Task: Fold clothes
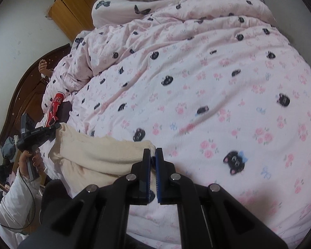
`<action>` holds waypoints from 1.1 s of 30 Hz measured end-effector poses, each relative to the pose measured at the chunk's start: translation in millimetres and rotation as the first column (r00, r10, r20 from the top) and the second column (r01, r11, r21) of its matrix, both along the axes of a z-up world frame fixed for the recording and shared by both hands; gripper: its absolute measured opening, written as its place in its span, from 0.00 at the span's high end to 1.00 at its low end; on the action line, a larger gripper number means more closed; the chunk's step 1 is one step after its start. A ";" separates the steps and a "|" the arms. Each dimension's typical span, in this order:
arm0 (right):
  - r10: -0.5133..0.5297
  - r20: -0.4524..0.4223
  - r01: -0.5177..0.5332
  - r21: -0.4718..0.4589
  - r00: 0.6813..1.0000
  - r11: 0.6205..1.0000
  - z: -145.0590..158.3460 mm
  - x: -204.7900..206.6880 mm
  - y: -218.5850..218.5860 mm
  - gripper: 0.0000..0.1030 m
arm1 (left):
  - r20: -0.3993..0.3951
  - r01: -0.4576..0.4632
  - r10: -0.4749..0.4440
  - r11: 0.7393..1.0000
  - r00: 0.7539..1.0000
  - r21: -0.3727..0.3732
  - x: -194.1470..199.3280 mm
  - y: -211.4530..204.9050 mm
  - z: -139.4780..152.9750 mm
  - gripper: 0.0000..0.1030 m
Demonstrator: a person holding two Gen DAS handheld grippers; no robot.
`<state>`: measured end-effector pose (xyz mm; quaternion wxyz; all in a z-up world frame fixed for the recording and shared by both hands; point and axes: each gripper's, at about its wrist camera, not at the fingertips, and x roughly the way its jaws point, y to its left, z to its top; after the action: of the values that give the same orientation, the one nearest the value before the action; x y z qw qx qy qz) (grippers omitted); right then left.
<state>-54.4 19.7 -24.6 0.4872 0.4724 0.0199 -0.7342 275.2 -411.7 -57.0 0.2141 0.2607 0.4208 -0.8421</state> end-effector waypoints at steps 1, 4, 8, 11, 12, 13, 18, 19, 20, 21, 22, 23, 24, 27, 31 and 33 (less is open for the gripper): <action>-0.006 -0.009 0.006 -0.008 1.000 1.000 6.1 -4.2 -1.8 0.96 | -0.009 -0.005 0.005 1.000 1.000 -0.010 -0.2 -2.6 5.4 0.98; -0.026 -0.023 0.025 -0.036 0.999 0.999 23.8 -20.3 -8.3 0.96 | -0.028 -0.022 0.021 1.000 0.999 -0.023 -1.9 -11.2 14.9 0.98; -0.024 -0.059 0.022 -0.027 0.998 0.999 38.9 -38.7 -25.3 0.96 | -0.045 -0.045 0.044 0.999 0.998 -0.025 -5.1 -23.3 21.9 0.98; -0.021 -0.073 0.020 -0.009 0.997 1.000 41.2 -49.2 -40.4 0.96 | -0.055 -0.065 0.063 0.998 0.996 -0.020 -7.4 -31.2 20.5 0.98; -0.019 -0.077 0.019 -0.002 0.997 1.000 41.5 -52.7 -45.6 0.96 | -0.057 -0.072 0.071 0.997 0.996 -0.018 -8.1 -34.1 19.7 0.98; -0.017 -0.081 0.017 0.008 0.997 1.000 41.6 -56.4 -51.3 0.96 | -0.062 -0.081 0.080 0.997 0.995 -0.015 -7.5 -35.7 19.3 0.98; -0.031 -0.101 0.035 0.042 0.994 0.998 42.1 -81.1 -74.6 0.96 | -0.107 -0.143 0.141 0.990 0.984 -0.003 -6.2 -50.0 19.2 0.98; -0.039 -0.099 0.044 0.044 0.994 0.998 41.7 -89.1 -79.8 0.96 | -0.114 -0.154 0.153 0.988 0.982 0.002 -7.4 -54.2 18.5 0.98; -0.049 -0.095 0.054 0.047 0.994 0.997 40.8 -96.6 -84.5 0.96 | -0.119 -0.164 0.163 0.987 0.979 0.007 -9.2 -58.5 17.5 0.98; -0.058 -0.091 0.062 0.050 0.994 0.997 39.7 -103.6 -89.0 0.96 | -0.119 -0.172 0.171 0.985 0.978 0.008 -11.4 -62.6 16.1 0.98; -0.067 -0.084 0.072 0.055 0.994 0.996 37.7 -111.4 -94.4 0.96 | -0.118 -0.180 0.179 0.984 0.977 0.008 -13.6 -66.6 14.7 0.98; -0.078 -0.075 0.082 0.062 0.994 0.995 34.1 -121.1 -101.2 0.96 | -0.113 -0.186 0.186 0.982 0.976 0.007 -16.0 -69.9 12.8 0.98; -0.084 -0.066 0.089 0.071 0.994 0.994 29.8 -128.7 -107.7 0.96 | -0.107 -0.193 0.192 0.981 0.976 0.005 -18.5 -73.2 10.8 0.98; -0.097 -0.041 0.101 0.100 0.994 0.990 15.0 -146.7 -127.3 0.96 | -0.084 -0.214 0.213 0.977 0.974 -0.005 -27.7 -83.7 2.2 0.98; -0.113 -0.021 0.114 0.146 0.993 0.983 -8.9 -165.4 -156.0 0.96 | -0.060 -0.230 0.229 0.973 0.972 -0.009 -39.1 -95.9 -8.2 0.98; -0.123 -0.019 0.124 0.164 0.992 0.979 -17.6 -172.6 -167.3 0.96 | -0.042 -0.240 0.239 0.971 0.970 -0.017 -45.6 -102.0 -14.5 0.98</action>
<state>-227.0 -147.6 -42.2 0.4000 0.5080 0.0533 -0.7610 229.6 -513.7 -71.5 0.3085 0.1891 0.4439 -0.8197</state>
